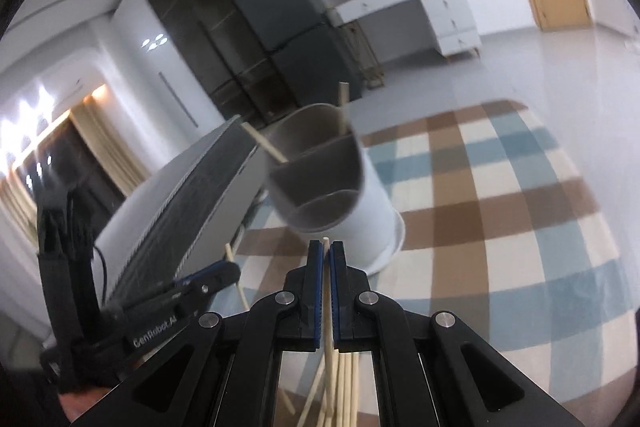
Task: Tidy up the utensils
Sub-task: 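Lift the held chopsticks and carry both tools over the utensil holder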
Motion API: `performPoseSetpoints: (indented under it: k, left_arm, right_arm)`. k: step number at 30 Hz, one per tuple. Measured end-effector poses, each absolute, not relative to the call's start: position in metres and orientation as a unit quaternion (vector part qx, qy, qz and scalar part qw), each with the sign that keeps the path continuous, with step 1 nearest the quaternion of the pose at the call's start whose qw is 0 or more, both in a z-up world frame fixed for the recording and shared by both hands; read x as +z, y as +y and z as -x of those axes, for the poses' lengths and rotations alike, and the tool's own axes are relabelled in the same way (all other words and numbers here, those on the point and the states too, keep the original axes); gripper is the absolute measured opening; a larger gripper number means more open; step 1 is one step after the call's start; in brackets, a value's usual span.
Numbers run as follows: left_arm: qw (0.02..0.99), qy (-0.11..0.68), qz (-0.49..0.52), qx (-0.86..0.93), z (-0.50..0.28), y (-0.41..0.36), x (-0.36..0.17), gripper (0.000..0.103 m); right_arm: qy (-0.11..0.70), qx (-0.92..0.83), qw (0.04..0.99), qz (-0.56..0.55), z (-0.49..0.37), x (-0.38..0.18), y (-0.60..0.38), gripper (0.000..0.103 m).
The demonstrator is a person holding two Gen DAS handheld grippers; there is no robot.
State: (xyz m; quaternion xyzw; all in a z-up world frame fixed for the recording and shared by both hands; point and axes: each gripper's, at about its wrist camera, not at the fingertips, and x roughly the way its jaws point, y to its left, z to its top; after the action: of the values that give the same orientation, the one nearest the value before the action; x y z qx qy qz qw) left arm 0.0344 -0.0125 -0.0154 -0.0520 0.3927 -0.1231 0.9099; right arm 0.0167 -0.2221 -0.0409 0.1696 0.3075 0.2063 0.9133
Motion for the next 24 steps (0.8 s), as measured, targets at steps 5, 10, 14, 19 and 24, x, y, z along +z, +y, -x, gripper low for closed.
performPoseSetpoints:
  k: [5, 10, 14, 19, 24]
  left_arm:
    - [0.91, 0.397, 0.058, -0.106, -0.032, -0.001, -0.017, 0.001]
    - [0.908, 0.4, 0.066, -0.104, -0.02, 0.001, -0.012, 0.001]
    - [0.908, 0.399, 0.072, -0.108, -0.014, 0.004, -0.005, 0.001]
    - [0.911, 0.391, 0.066, -0.115, -0.005, 0.004, 0.007, 0.001]
    - [0.917, 0.378, 0.062, -0.111, 0.002, 0.006, 0.02, 0.001]
  right_arm:
    - [0.309, 0.2, 0.916, -0.162, -0.006, -0.039, -0.22, 0.003]
    - [0.297, 0.196, 0.922, -0.153, 0.002, -0.029, -0.22, 0.003]
    - [0.291, 0.191, 0.925, -0.154, 0.011, -0.024, -0.221, 0.003]
    - [0.278, 0.187, 0.93, -0.154, 0.022, -0.014, -0.221, 0.003]
    - [0.264, 0.186, 0.935, -0.149, 0.029, -0.005, -0.222, 0.003]
